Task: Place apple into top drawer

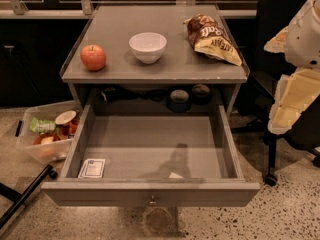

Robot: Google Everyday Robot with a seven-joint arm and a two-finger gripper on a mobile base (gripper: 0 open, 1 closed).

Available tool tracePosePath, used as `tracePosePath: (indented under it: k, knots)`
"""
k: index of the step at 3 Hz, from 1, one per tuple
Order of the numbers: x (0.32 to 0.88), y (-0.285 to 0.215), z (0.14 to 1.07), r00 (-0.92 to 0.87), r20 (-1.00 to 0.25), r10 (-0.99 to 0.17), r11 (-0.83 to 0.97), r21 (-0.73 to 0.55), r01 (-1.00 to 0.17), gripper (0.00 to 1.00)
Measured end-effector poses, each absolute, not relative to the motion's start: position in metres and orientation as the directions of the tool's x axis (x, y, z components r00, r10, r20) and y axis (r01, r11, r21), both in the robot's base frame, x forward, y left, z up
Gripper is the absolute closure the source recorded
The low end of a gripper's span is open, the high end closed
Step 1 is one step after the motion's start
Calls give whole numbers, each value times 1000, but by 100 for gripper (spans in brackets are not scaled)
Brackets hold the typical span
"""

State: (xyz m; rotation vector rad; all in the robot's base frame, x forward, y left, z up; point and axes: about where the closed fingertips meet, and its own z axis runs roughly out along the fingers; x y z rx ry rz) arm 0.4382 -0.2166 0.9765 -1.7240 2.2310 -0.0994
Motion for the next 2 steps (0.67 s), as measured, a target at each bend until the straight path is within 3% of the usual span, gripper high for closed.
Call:
tracePosePath:
  k: [2]
  knots:
    - [452,-211,981,-257,-247,-934,318,-254,-913,0]
